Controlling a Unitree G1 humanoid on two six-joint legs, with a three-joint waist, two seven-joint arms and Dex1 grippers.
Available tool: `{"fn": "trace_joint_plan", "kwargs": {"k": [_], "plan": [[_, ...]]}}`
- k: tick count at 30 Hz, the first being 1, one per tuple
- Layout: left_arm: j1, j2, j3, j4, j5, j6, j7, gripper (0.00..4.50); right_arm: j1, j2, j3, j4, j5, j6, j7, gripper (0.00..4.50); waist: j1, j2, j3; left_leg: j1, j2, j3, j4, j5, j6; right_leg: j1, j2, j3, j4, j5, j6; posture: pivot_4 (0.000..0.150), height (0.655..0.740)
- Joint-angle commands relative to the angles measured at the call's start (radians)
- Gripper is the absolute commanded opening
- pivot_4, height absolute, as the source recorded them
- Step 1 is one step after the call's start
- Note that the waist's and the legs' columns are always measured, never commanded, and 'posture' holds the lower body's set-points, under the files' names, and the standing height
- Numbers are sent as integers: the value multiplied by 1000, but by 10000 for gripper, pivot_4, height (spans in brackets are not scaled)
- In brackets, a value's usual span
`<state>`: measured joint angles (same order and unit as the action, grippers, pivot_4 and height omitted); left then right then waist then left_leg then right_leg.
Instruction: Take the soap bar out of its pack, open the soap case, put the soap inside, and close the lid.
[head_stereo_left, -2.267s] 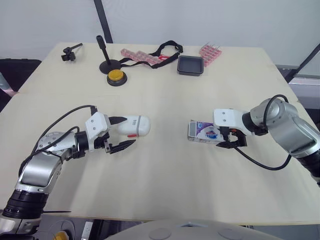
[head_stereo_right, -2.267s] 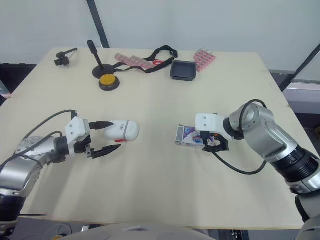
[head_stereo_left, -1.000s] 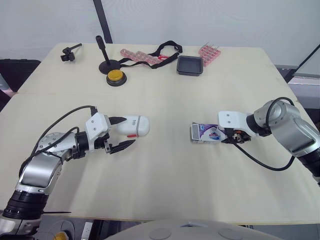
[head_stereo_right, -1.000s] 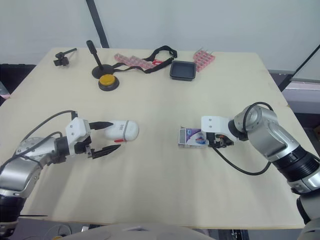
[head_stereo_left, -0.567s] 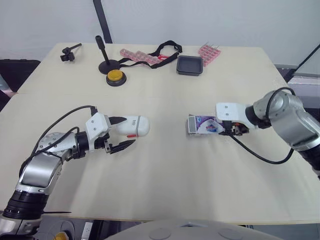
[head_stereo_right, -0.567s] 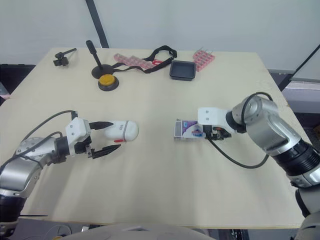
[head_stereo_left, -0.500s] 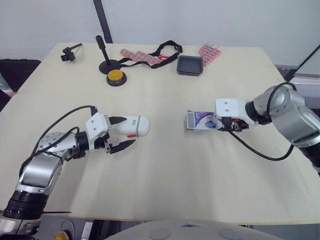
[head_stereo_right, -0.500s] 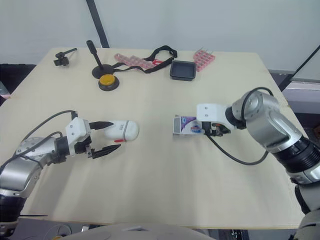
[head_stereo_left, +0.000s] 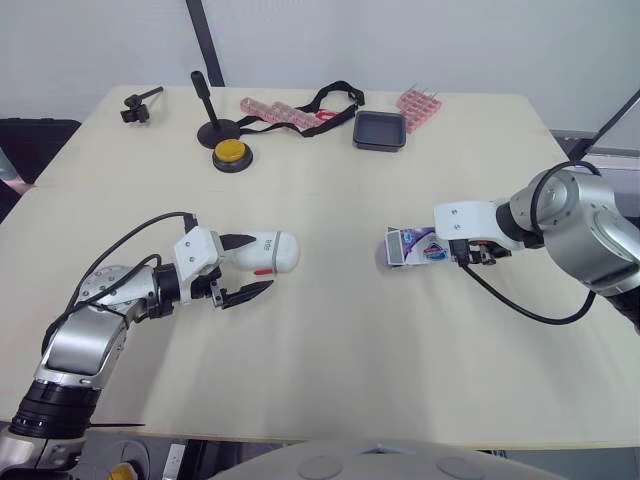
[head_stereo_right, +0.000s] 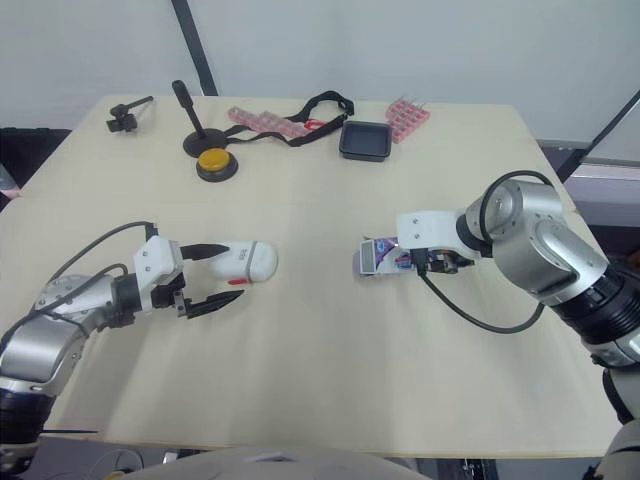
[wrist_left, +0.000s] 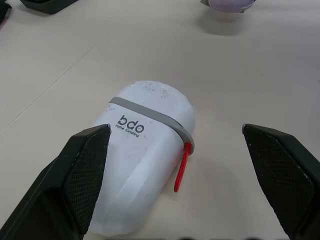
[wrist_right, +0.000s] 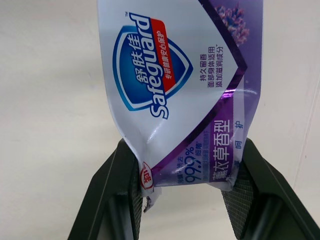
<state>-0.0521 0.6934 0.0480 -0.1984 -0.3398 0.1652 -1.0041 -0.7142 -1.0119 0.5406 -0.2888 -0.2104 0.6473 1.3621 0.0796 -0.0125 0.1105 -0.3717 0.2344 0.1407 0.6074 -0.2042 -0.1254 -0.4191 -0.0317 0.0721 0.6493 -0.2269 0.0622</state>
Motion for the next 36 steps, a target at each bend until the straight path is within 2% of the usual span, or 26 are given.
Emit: {"fn": "trace_joint_plan", "kwargs": {"k": [1, 23, 32, 36], "plan": [[-8, 5, 6, -2, 1, -17, -3, 45000, 2, -15, -28, -20, -13, 3, 9, 16697, 1, 0, 0, 0, 0, 0, 0, 0, 0, 0, 0, 0, 0, 0, 0, 1500, 7395], [-43, -2, -13, 48, 12, -44, -12, 45000, 136, -130, -94, 27, -28, -61, -10, 16697, 1, 0, 0, 0, 0, 0, 0, 0, 0, 0, 0, 0, 0, 0, 0, 1500, 7395], [-47, 5, -13, 68, 16, -63, -24, 45000, 256, -246, -220, 19, 13, -163, -15, 16697, 3, 0, 0, -1, 0, 0, 0, 0, 1, 0, 0, 0, -1, 0, 0, 1500, 7395], [-56, 0, -25, 76, 22, -71, -29, 45000, 272, -209, -290, 46, 47, -171, -65, 16697, -4, 0, 0, 0, 0, 0, 0, -1, 1, 0, 0, 1, 0, 0, 0, 1500, 7395]]}}
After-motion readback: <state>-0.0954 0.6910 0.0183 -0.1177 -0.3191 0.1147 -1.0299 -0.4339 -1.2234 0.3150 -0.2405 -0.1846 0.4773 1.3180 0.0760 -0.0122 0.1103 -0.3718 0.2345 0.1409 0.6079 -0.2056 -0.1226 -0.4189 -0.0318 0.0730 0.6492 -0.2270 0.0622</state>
